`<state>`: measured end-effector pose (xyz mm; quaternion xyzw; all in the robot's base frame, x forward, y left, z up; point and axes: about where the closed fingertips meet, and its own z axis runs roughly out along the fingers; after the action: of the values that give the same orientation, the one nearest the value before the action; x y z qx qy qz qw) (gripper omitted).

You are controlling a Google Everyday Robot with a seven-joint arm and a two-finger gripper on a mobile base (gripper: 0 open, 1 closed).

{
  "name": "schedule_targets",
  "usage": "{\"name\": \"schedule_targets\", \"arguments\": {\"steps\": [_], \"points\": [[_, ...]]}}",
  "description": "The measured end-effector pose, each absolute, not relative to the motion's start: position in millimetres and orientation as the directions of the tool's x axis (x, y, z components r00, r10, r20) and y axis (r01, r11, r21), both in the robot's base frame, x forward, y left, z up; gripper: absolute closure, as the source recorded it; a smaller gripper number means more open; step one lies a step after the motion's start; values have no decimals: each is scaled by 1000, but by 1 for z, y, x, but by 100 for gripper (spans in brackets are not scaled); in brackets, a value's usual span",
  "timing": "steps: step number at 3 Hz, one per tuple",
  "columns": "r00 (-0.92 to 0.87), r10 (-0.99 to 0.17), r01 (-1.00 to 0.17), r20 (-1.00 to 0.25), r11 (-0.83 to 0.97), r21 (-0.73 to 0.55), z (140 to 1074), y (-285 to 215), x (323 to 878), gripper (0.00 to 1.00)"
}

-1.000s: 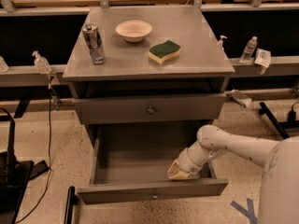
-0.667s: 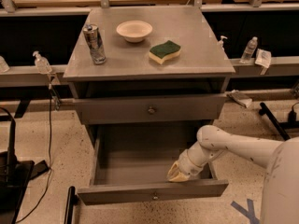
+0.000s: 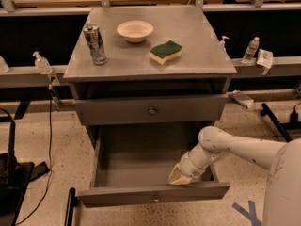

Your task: Open middle drawer

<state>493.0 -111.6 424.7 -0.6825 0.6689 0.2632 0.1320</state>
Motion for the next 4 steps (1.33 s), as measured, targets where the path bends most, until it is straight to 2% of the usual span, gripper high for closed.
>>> {"name": "schedule_targets", "arguments": {"steps": [3, 4], "points": [[-33, -843, -983, -536, -70, 171, 425, -112, 493, 100], [-33, -843, -983, -536, -70, 171, 425, -112, 493, 82]]}}
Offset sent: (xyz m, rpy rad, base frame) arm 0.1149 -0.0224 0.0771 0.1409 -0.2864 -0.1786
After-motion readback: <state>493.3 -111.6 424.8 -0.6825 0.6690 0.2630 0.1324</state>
